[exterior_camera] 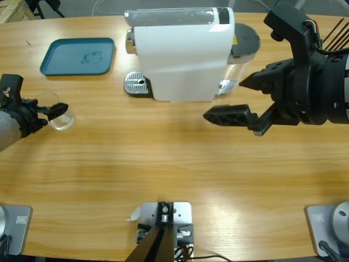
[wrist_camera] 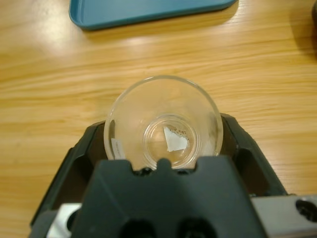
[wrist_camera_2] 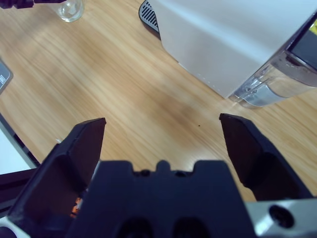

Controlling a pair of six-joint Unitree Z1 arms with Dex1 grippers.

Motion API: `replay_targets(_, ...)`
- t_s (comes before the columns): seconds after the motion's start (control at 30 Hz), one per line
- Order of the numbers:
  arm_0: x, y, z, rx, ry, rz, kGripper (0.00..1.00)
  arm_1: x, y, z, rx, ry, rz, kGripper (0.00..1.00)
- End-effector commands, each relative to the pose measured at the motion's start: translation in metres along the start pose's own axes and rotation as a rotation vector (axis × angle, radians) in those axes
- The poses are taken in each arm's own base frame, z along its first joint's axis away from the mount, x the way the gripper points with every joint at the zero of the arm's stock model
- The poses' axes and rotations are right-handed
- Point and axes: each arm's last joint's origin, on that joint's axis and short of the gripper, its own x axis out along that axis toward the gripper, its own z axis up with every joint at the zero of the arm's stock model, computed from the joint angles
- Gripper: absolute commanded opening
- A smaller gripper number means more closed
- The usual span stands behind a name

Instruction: Pour coffee

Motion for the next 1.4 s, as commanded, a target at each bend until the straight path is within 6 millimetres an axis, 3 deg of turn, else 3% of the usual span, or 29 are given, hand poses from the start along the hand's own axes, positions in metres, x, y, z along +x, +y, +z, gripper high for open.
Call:
replay_targets(0.03,-0.043,0.032,0.047,0.305,-0.250,-0.378,0.000,-0.020,-0.006,-0.020,-0.125,0.003,0.012,1.000)
replay_targets(0.13,-0.040,0.044,0.063,0.409,-0.296,-0.597,0.000,-0.028,-0.011,-0.035,-0.153,0.002,0.015,1.000)
replay_targets(0.23,-0.022,0.045,0.071,0.579,-0.302,-0.691,0.000,-0.031,-0.015,-0.047,-0.150,0.009,0.014,1.000)
replay_targets(0.37,0.028,0.046,0.076,0.702,-0.239,-0.754,0.000,-0.028,-0.018,-0.054,-0.145,0.031,-0.001,1.000)
replay_targets(0.5,0.080,0.053,0.092,0.668,-0.233,-0.893,0.000,-0.031,-0.027,-0.056,-0.118,0.039,-0.033,1.000)
replay_targets(0.6,0.104,0.050,0.111,0.678,-0.271,-0.935,0.000,-0.033,-0.032,-0.057,-0.100,0.042,-0.050,1.000)
replay_targets(0.7,0.124,0.041,0.116,0.697,-0.283,-0.992,0.000,-0.032,-0.034,-0.058,-0.095,0.056,-0.062,1.000)
replay_targets(0.97,0.129,-0.026,0.099,0.895,-0.207,-1.025,0.000,-0.025,-0.041,-0.055,-0.068,0.067,-0.092,1.000)
replay_targets(1.23,0.141,-0.019,0.115,0.892,-0.215,-0.933,0.000,-0.012,-0.041,-0.052,-0.067,0.081,-0.086,1.000)
replay_targets(1.4,0.147,-0.027,0.118,0.877,-0.219,-0.966,0.000,-0.009,-0.041,-0.054,-0.065,0.088,-0.081,1.000)
